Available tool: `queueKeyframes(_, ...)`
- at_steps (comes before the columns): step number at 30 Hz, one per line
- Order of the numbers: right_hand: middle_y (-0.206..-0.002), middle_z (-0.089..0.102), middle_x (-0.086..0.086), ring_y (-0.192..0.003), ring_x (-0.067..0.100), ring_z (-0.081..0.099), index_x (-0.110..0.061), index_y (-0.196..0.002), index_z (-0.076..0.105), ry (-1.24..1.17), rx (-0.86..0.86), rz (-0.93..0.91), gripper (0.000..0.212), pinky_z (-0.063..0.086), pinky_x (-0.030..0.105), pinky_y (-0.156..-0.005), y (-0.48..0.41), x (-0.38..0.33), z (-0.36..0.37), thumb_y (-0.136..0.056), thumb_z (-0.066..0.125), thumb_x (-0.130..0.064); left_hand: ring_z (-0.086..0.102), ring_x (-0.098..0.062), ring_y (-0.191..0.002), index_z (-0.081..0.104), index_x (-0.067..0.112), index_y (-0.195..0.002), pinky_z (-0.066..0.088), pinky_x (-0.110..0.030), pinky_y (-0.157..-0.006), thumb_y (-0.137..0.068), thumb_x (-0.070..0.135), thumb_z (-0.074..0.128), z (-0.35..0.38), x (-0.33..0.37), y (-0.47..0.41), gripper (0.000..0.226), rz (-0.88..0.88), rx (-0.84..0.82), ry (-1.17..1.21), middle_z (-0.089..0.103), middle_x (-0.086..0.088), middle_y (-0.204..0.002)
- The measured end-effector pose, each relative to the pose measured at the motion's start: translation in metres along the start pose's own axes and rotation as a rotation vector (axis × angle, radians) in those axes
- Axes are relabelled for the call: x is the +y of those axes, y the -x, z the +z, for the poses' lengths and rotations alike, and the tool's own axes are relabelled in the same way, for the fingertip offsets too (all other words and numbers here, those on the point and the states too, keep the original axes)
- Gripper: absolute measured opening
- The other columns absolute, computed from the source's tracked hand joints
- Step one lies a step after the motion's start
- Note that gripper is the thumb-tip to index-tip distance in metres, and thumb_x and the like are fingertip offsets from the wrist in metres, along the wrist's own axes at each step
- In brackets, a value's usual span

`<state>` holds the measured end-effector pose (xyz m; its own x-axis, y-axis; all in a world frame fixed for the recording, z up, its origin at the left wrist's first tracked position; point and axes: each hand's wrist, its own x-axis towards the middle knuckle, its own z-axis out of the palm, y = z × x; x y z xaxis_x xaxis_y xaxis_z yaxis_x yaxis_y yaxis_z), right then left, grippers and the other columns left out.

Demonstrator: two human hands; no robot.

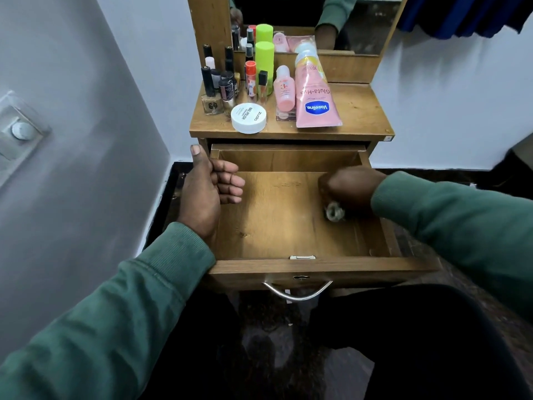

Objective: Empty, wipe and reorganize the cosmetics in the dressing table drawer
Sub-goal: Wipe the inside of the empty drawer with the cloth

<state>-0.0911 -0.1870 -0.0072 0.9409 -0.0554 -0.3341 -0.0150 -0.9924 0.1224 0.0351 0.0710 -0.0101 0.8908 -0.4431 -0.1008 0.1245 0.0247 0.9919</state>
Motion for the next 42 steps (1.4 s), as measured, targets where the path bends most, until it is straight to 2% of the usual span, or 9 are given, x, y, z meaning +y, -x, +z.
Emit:
queueKeyframes(3,-0.117,0.068,0.015,-0.109,0.032,0.065,-0.011,-0.120,0.068,-0.068,0.147,0.112,0.024,0.040,0.029,-0.082,-0.020,-0.006,-0.003,-0.098,0.063,-0.018,0.062,-0.019,-0.061,0.065,0.007,-0.094,0.056,-0.030,-0.057,-0.106,0.058,0.010,0.001,0.000,0.000,0.076,-0.007,-0.004,-0.003,0.068,-0.012,-0.074)
queueKeyframes(7,-0.126,0.067,0.015,-0.118,0.033,0.063,-0.013,-0.127,0.068,-0.185,0.195,0.157,0.030,0.051,0.039,-0.098,-0.031,-0.023,-0.001,-0.097,0.065,-0.014,0.062,-0.019,-0.061,0.065,0.007,-0.095,0.056,-0.029,-0.057,-0.106,0.059,0.010,0.001,0.001,-0.001,0.076,-0.006,-0.004,-0.007,0.068,-0.012,-0.075)
queueKeyframes(11,-0.128,0.062,0.007,-0.117,0.025,0.059,-0.018,-0.128,0.068,-0.211,0.199,-0.021,0.030,0.046,0.029,-0.093,-0.015,-0.047,0.005,-0.097,0.067,-0.016,0.062,-0.020,-0.062,0.065,0.006,-0.096,0.056,-0.029,-0.057,-0.105,0.060,0.011,0.001,-0.001,0.000,0.077,0.001,-0.010,-0.008,0.068,-0.013,-0.076)
queueKeyframes(15,-0.123,0.060,0.001,-0.114,0.020,0.056,-0.021,-0.124,0.068,-0.229,0.050,-0.168,0.028,0.050,0.035,-0.099,0.012,-0.056,0.009,-0.096,0.070,-0.021,0.063,-0.019,-0.062,0.065,0.007,-0.095,0.057,-0.029,-0.057,-0.105,0.061,0.011,0.000,-0.002,0.000,0.076,0.000,-0.009,-0.012,0.069,-0.012,-0.076)
queueKeyframes(19,-0.122,0.061,0.004,-0.114,0.023,0.060,-0.018,-0.125,0.062,-0.036,-0.057,-0.187,0.033,0.054,0.037,-0.094,0.022,-0.037,0.006,-0.094,0.072,-0.021,0.063,-0.019,-0.061,0.065,0.009,-0.092,0.056,-0.029,-0.056,-0.105,0.060,0.011,0.001,-0.002,-0.001,0.076,-0.001,-0.014,-0.005,0.069,-0.011,-0.074)
queueKeyframes(27,-0.131,0.063,0.007,-0.113,0.028,0.067,-0.020,-0.135,0.062,0.333,0.029,-0.050,0.036,0.060,0.036,-0.079,-0.018,-0.014,-0.019,-0.099,0.066,-0.023,0.063,-0.021,-0.065,0.064,0.010,-0.092,0.056,-0.032,-0.060,-0.105,0.060,0.008,0.000,-0.003,-0.003,0.076,0.005,-0.024,-0.014,0.068,-0.014,-0.078)
queueKeyframes(30,-0.129,0.063,0.010,-0.113,0.030,0.067,-0.016,-0.133,0.062,0.387,0.031,0.001,0.033,0.060,0.038,-0.081,-0.022,-0.012,-0.012,-0.100,0.064,-0.021,0.062,-0.022,-0.063,0.063,0.008,-0.093,0.056,-0.030,-0.057,-0.105,0.058,0.007,0.003,-0.003,-0.003,0.076,-0.002,-0.026,-0.007,0.066,-0.015,-0.078)
queueKeyframes(34,-0.120,0.066,0.012,-0.104,0.032,0.068,-0.015,-0.129,0.063,0.348,0.076,0.080,0.029,0.045,0.031,-0.066,-0.014,-0.006,-0.007,-0.101,0.059,-0.023,0.060,-0.022,-0.063,0.062,0.008,-0.092,0.055,-0.030,-0.057,-0.106,0.056,0.007,0.003,-0.001,0.000,0.075,0.000,-0.029,-0.007,0.064,-0.017,-0.079)
queueKeyframes(42,-0.106,0.067,0.007,-0.087,0.024,0.067,-0.017,-0.135,0.057,0.373,-0.054,-0.061,0.040,0.055,0.032,-0.064,0.007,-0.023,-0.009,-0.097,0.068,-0.027,0.062,-0.021,-0.060,0.062,0.008,-0.090,0.056,-0.030,-0.056,-0.106,0.057,0.009,0.002,-0.001,-0.001,0.074,-0.010,-0.025,-0.009,0.065,-0.016,-0.077)
